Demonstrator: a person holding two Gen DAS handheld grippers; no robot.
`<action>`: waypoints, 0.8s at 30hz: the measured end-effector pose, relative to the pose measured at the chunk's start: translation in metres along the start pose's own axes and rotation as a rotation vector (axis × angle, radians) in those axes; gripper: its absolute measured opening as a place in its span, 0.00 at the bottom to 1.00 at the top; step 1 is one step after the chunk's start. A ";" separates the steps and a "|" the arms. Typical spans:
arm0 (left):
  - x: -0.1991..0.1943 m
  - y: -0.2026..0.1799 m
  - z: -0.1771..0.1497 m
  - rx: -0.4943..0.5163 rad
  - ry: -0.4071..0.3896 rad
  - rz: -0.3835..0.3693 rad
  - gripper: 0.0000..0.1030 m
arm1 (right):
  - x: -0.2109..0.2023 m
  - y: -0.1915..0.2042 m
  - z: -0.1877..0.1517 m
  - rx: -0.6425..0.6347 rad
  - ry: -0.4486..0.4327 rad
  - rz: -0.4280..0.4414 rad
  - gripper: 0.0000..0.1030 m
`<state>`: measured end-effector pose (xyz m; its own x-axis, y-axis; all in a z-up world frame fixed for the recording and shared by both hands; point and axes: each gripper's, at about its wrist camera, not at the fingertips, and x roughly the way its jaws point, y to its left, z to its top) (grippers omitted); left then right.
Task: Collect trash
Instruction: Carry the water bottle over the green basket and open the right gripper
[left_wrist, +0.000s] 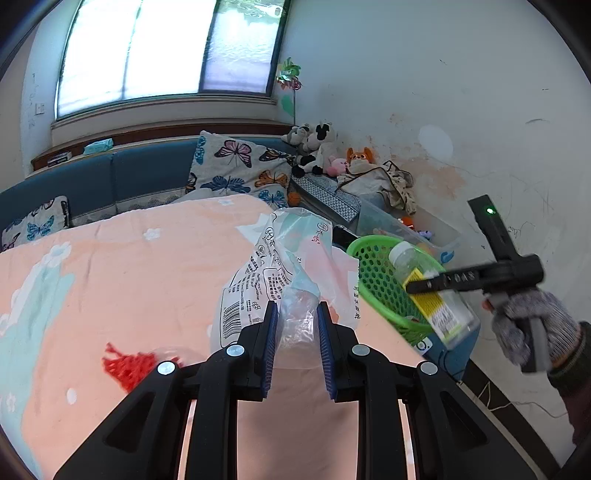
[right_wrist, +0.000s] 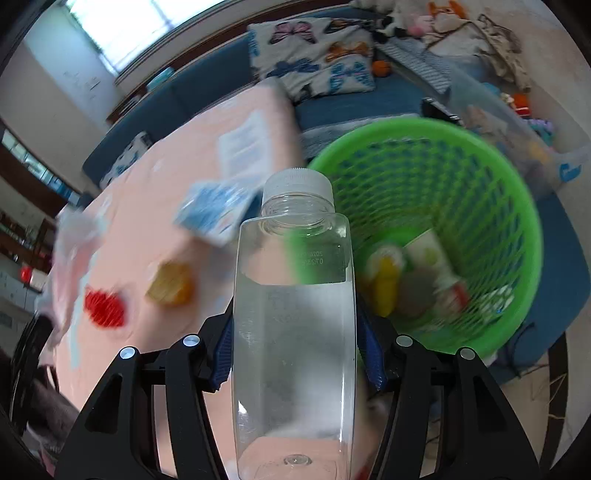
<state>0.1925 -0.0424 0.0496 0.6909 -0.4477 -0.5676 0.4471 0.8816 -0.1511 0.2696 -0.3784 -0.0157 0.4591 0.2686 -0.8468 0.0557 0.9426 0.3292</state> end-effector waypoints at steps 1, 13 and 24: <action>0.004 -0.004 0.003 0.000 0.003 -0.001 0.21 | 0.003 -0.011 0.004 0.010 -0.001 -0.014 0.55; 0.048 -0.037 0.020 0.020 0.056 -0.008 0.21 | 0.078 -0.090 0.037 0.078 0.119 -0.055 0.55; 0.077 -0.057 0.026 0.043 0.099 -0.020 0.21 | 0.095 -0.113 0.043 0.098 0.124 -0.067 0.65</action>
<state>0.2349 -0.1309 0.0358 0.6231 -0.4465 -0.6422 0.4857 0.8644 -0.1297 0.3450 -0.4675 -0.1152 0.3391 0.2338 -0.9112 0.1713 0.9371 0.3042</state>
